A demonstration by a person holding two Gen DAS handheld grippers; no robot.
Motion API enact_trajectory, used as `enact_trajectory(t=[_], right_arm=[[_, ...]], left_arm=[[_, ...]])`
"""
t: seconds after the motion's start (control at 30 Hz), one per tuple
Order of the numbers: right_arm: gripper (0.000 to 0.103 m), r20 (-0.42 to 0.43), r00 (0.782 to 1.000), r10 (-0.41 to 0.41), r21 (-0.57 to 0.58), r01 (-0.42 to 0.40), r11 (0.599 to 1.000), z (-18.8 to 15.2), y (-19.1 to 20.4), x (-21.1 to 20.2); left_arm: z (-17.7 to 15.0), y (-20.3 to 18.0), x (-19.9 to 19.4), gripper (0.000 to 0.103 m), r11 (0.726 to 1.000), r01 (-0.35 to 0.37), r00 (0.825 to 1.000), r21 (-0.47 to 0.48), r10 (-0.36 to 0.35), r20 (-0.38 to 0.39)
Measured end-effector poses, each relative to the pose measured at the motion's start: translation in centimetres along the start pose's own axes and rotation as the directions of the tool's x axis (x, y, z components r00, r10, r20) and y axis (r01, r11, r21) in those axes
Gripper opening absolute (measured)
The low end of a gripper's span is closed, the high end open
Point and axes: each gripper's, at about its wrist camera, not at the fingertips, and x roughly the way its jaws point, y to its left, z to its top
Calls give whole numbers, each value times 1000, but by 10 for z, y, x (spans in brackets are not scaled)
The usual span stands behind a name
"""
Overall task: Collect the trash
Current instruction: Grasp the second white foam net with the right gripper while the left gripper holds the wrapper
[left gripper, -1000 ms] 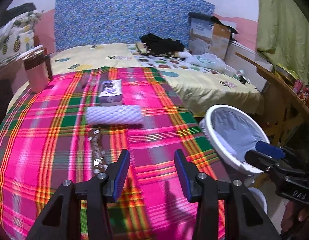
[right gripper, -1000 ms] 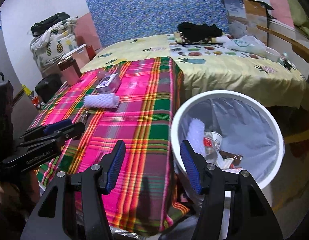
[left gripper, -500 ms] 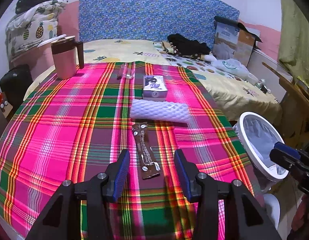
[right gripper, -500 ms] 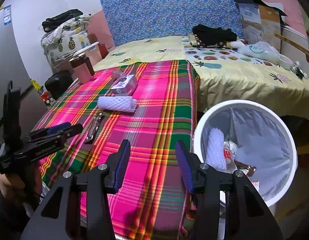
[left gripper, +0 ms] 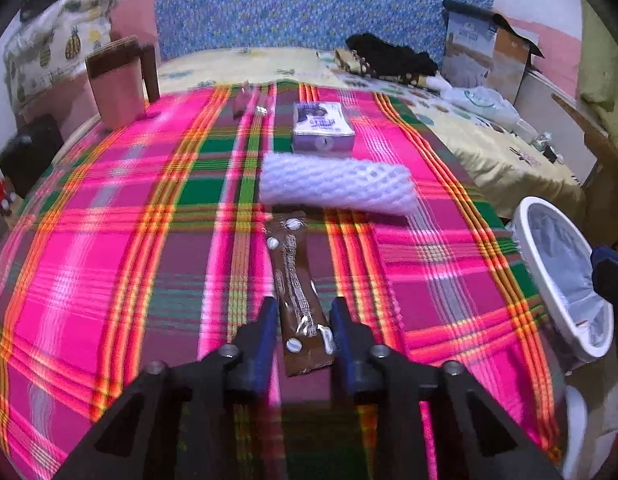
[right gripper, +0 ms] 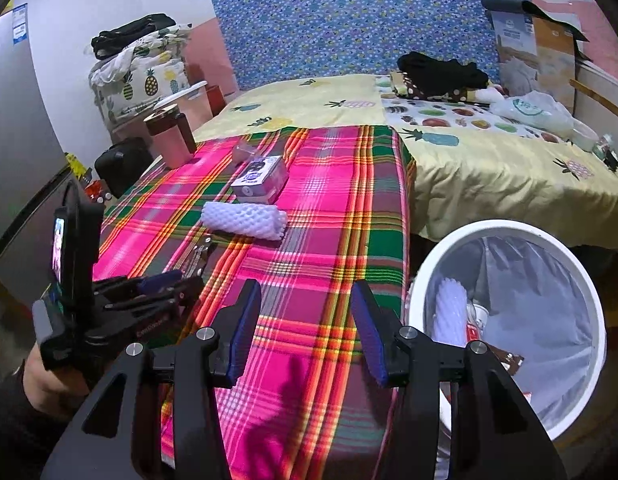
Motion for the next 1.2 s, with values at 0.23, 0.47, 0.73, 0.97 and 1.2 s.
enact_trajectory(t=[0.23, 0.47, 0.73, 0.97, 1.2], right_arm=[[48, -34, 999, 30, -26, -31, 999, 8, 6, 16], [48, -81, 995, 60, -85, -67, 994, 18, 19, 38], [48, -110, 991, 72, -137, -87, 987, 33, 28, 62], [48, -129, 988, 81, -171, -103, 980, 42, 33, 81], [48, -141, 984, 107, -221, -137, 966, 56, 38, 101]], left_arm=[[0, 8, -3, 23, 1000, 13, 1000, -3, -13, 5], [2, 27, -10, 23, 999, 5, 1000, -35, -5, 23], [8, 53, -18, 23, 998, -6, 999, -67, 9, 48], [7, 66, -18, 23, 996, -3, 999, -85, 7, 50], [9, 76, -15, 23, 995, 6, 999, -102, -1, 47]])
